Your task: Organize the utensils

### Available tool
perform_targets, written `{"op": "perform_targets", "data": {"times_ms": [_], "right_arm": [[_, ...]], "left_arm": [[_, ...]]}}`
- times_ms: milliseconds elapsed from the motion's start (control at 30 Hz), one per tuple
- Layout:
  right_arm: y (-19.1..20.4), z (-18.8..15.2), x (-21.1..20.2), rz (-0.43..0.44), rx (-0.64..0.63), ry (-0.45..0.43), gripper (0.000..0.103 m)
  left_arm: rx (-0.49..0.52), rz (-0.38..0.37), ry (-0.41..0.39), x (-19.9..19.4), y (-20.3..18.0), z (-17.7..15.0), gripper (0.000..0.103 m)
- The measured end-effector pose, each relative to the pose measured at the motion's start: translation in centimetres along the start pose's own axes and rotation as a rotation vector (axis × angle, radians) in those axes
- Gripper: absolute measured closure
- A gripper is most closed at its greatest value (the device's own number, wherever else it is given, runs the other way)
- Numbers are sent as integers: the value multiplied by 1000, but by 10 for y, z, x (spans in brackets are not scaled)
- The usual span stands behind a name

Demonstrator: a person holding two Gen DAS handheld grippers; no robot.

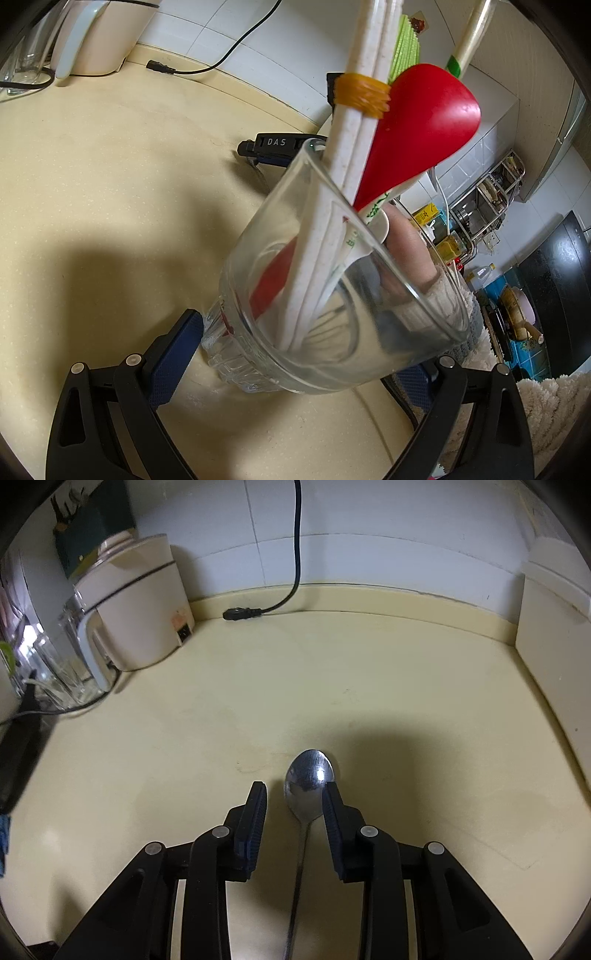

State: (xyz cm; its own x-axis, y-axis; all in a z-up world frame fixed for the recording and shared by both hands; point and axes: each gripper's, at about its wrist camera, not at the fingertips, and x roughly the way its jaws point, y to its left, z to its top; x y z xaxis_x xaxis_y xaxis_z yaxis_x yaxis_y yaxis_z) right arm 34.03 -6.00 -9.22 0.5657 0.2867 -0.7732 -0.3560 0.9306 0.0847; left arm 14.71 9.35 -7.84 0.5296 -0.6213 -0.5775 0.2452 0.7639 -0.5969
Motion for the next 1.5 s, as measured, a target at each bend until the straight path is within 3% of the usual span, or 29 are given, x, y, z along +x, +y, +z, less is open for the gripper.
{"op": "perform_targets", "data": {"times_ms": [200, 300, 467, 900, 1067, 1133, 1200, 1400, 1500], "right_arm": [[-3, 4, -15, -31, 10, -73, 69], [-11, 4, -9, -6, 46, -44, 59], [-8, 3, 0, 45, 45, -4, 51], [14, 7, 14, -88, -75, 35, 49], [14, 6, 13, -81, -81, 36, 49], [14, 6, 13, -83, -79, 35, 51], [12, 6, 11, -95, -70, 27, 73], [-5, 3, 5, 25, 25, 11, 73], [-6, 4, -11, 77, 41, -63, 73]], "left_arm": [[0, 0, 0, 0, 0, 0, 6], [0, 0, 0, 0, 0, 0, 6], [0, 0, 0, 0, 0, 0, 6], [0, 0, 0, 0, 0, 0, 6], [0, 0, 0, 0, 0, 0, 6], [0, 0, 0, 0, 0, 0, 6], [0, 0, 0, 0, 0, 0, 6], [0, 0, 0, 0, 0, 0, 6], [0, 0, 0, 0, 0, 0, 6]]}}
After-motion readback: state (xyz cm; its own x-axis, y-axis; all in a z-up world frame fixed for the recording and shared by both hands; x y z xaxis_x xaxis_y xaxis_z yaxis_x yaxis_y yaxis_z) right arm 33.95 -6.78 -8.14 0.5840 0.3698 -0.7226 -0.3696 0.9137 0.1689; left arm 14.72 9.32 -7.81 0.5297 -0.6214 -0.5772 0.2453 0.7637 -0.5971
